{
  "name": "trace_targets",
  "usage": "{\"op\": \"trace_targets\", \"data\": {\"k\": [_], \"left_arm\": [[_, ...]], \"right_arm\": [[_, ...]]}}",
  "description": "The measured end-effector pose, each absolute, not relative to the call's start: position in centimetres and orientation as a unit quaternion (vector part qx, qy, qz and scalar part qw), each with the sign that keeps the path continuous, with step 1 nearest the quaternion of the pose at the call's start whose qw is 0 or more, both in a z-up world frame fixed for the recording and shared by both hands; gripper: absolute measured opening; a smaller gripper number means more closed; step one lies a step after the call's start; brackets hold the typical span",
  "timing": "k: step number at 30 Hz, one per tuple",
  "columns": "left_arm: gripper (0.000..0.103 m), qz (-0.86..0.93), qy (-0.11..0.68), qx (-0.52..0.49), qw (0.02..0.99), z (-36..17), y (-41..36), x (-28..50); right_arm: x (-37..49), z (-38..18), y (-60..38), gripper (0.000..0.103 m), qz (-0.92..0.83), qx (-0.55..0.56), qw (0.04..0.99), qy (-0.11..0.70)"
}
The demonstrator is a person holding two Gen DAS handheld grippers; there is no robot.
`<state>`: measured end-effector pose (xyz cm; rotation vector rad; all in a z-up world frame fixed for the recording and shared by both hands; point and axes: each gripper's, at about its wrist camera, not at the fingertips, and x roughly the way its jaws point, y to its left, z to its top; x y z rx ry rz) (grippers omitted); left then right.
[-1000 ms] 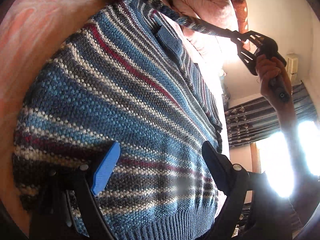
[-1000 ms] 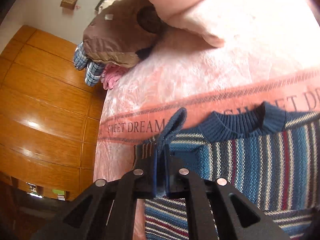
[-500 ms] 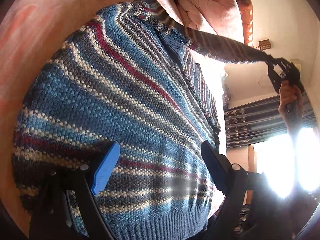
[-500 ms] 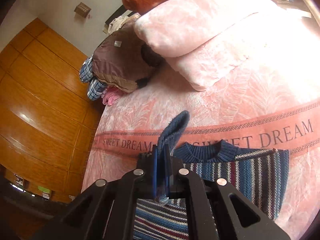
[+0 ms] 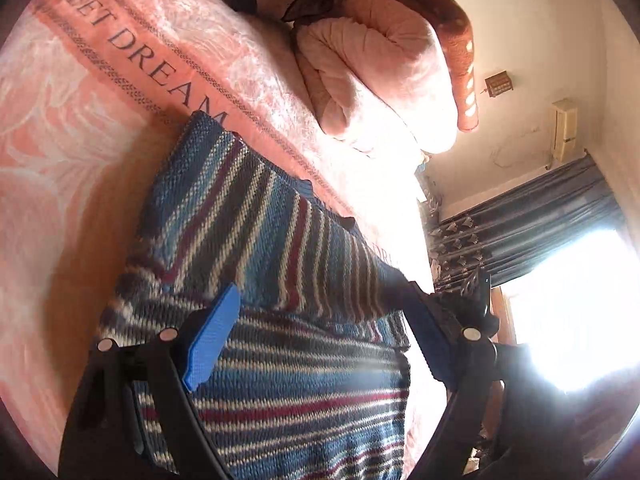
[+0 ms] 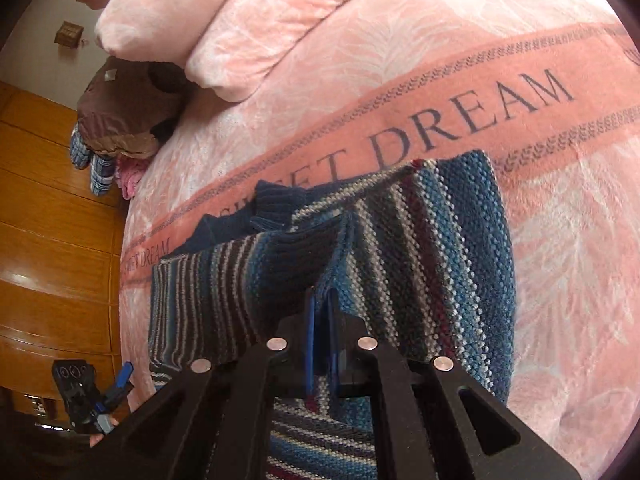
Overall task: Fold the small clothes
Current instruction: 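Fold the held side edge toward the sweater center with the right tool, release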
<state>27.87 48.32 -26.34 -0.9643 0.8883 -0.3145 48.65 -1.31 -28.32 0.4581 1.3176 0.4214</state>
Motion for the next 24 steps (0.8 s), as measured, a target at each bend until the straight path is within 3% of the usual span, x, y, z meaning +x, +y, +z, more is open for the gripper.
{"op": "trace_targets", "data": {"k": [5, 9, 13, 15, 17, 18, 20, 22, 24], "left_arm": [[0.082, -0.120, 0.509, -0.449, 0.725, -30.5, 50.4, 33.5], [0.087, -0.165, 0.477, -0.424, 0.751, -27.5, 51.1, 36.8], [0.088, -0.168, 0.463, -0.442, 0.750, -28.6, 51.0, 40.6], [0.088, -0.141, 0.479, -0.444, 0.744, -30.7, 51.0, 42.1], [0.085, -0.107, 0.509, -0.425, 0.741, -33.2, 51.1, 43.0], [0.080, -0.105, 0.506, -0.425, 0.743, -33.9, 51.3, 43.0], [0.080, -0.107, 0.504, -0.426, 0.744, -33.2, 51.4, 42.9], [0.079, -0.122, 0.496, -0.418, 0.751, -31.5, 51.3, 41.8], [0.079, -0.173, 0.482, -0.398, 0.761, -29.5, 50.4, 39.9]], "right_arm": [[48.7, -30.7, -2.0, 0.013, 0.188, 0.190, 0.738, 0.620], [49.6, -27.2, -2.8, 0.015, 0.215, 0.204, 0.770, 0.565], [52.0, -29.2, -1.0, 0.025, 0.274, 0.267, 0.715, 0.586], [52.6, -31.4, 0.0, 0.025, 0.264, 0.272, 0.696, 0.610], [53.0, -33.2, 0.0, 0.000, 0.248, 0.263, 0.695, 0.622], [53.1, -33.7, -0.3, 0.000, 0.249, 0.267, 0.692, 0.623], [52.8, -33.3, -1.5, 0.002, 0.256, 0.290, 0.683, 0.619], [51.8, -31.8, -2.2, 0.011, 0.272, 0.284, 0.691, 0.607], [50.4, -30.8, -2.9, 0.011, 0.299, 0.283, 0.688, 0.597]]}}
